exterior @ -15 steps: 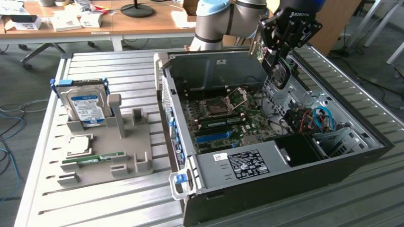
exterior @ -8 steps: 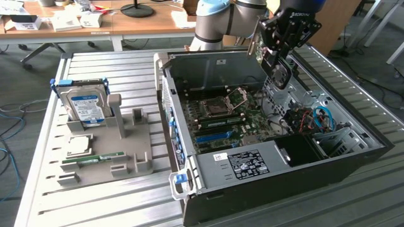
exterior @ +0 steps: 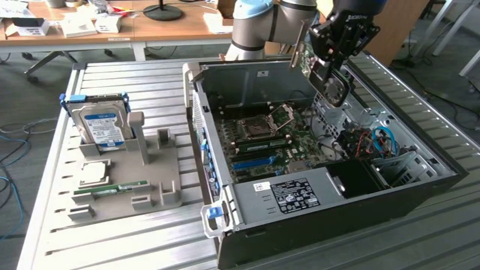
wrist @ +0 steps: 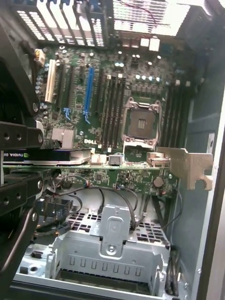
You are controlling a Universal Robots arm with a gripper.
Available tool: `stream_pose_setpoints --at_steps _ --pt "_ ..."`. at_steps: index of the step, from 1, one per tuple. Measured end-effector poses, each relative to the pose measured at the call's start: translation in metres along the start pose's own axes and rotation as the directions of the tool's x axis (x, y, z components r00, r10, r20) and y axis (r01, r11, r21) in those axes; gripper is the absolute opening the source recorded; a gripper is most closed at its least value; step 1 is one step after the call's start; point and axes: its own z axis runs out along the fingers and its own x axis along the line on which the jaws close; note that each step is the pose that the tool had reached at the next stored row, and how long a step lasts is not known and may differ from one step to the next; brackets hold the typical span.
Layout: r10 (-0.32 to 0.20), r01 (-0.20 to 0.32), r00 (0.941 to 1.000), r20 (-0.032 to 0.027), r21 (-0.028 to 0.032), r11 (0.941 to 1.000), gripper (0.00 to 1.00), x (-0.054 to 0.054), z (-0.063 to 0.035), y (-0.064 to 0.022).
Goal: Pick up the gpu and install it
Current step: 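Insert the gpu into the slot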
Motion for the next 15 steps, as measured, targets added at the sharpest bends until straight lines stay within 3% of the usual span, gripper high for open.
stream_pose_setpoints --at_steps 8,15 --pt "-0.111 0.111 0.9938 -0.0055 0.0136 0.9937 0.26 0.0009 0.0000 0.0001" --pt "-0.212 0.212 0.9772 -0.0108 0.0227 0.9770 0.26 0.0016 0.0000 0.0002"
